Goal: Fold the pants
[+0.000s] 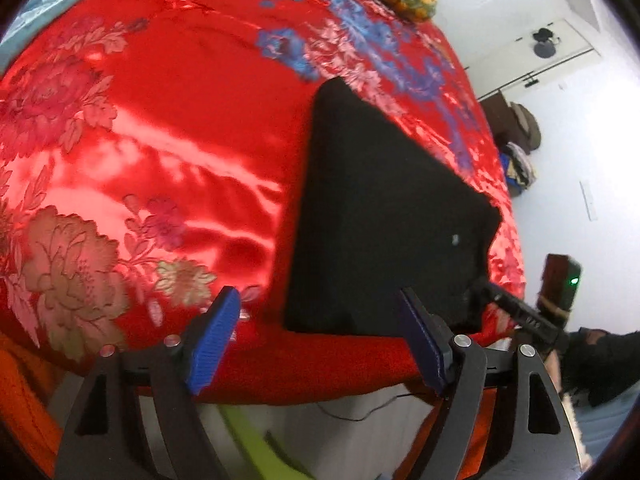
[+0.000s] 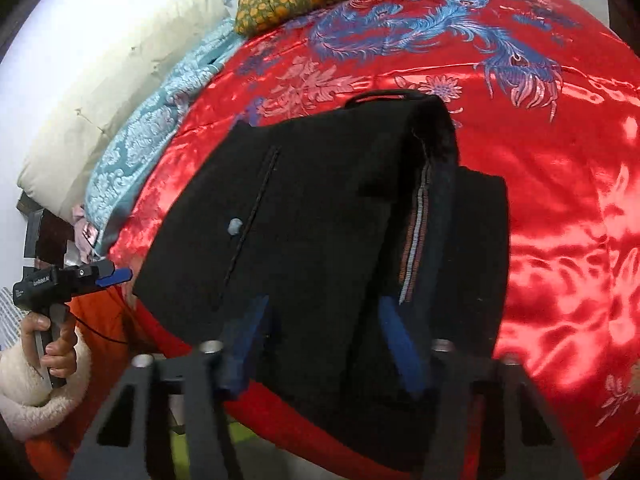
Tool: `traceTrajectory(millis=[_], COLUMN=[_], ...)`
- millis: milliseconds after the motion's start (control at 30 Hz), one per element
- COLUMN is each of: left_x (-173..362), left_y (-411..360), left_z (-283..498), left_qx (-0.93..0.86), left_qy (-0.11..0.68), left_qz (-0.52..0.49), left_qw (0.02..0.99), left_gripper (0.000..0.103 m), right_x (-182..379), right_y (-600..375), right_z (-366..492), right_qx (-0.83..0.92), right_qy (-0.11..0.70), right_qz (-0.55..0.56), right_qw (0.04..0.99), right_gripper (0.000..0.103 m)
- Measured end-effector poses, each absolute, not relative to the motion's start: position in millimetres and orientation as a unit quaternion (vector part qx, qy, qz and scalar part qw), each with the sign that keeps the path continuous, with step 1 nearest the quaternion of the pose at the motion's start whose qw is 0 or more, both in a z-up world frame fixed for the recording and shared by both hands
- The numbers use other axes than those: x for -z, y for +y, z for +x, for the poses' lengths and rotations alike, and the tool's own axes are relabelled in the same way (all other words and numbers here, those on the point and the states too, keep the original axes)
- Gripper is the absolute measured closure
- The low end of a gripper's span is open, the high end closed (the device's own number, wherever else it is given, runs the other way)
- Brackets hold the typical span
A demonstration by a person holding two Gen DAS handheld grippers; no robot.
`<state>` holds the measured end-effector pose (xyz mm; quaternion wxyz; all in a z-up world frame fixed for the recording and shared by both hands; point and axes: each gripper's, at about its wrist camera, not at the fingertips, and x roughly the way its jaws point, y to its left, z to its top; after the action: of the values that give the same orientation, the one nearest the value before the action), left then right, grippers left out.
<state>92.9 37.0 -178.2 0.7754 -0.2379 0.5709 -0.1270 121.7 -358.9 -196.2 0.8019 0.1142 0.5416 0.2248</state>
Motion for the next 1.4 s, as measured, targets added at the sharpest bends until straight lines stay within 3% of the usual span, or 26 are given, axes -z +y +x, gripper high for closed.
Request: traceTrajectory(millis=[33,133,233,433,633,700,833,900,933,1000,1200,1333,1367,1400], left_x=[177.8,174.2,168.3,149.6,147.2,151.7,174.7,190.0,194.5,196.2,197.7,196.5,195.7,195.5], left_y=[38.8,41.7,38.6,18.0,-20.8,-34.5,-67.0,-83.4,-88.1,-93.3,-91.7,-94.3,-92.7,-93.1], left_z=[93.0,96.4,98.7,90.4,89.5,91.1,95.4,93.3,90.4,83.8,83.3,81.8,80.6,82.5], left_qx=[0.126,0.125,0.123,0.141,0.166,0.176,0.2,0.201,0.199,0.196,0.197,0.196,0.198,0.199], left_qy=[0.569,0.556,0.543,0.518,0.508,0.505,0.508,0.515,0.514,0.501,0.504,0.507,0.51,0.512], left_qz=[-0.237,-0.233,-0.228,-0.174,-0.095,-0.072,0.001,0.05,0.066,0.085,0.079,0.081,0.077,0.073], left_qw=[0.777,0.788,0.799,0.826,0.84,0.842,0.838,0.832,0.832,0.839,0.837,0.835,0.834,0.833], left_gripper=[0.023,0.023,0.023,0.023,0.02,0.02,0.019,0.019,0.019,0.018,0.013,0.012,0.011,0.01], right_x=[194.7,182.4,155.2,107.2,192.8,200.9,195.6,191.3,187.5,173.1,111.8,154.5,172.4,195.5], right_y=[-358.1,-348.4,-344.6,-348.5,-379.4,-391.4,-391.2,-391.1,-391.8,-395.9,-366.3,-355.2,-359.6,-370.8], right_z=[121.8,113.1,104.7,77.9,76.1,76.6,74.5,74.1,74.2,73.4,100.7,141.9,148.0,152.1], right_qx=[-0.229,-0.224,-0.219,-0.207,-0.118,-0.113,-0.115,-0.115,-0.115,-0.107,-0.156,-0.149,-0.127,-0.099], right_qy=[0.543,0.535,0.508,0.46,0.519,0.515,0.511,0.512,0.514,0.519,0.426,0.46,0.48,0.505], right_qz=[0.113,0.062,0.049,0.019,0.035,0.085,0.08,0.085,0.089,0.09,0.069,0.071,0.066,0.078], right_qw=[0.8,0.812,0.831,0.863,0.846,0.845,0.848,0.847,0.845,0.843,0.888,0.872,0.866,0.854], right_gripper=[0.075,0.091,0.093,0.093,0.093,0.093,0.092,0.089,0.079,0.073,0.073,0.06,0.062,0.071])
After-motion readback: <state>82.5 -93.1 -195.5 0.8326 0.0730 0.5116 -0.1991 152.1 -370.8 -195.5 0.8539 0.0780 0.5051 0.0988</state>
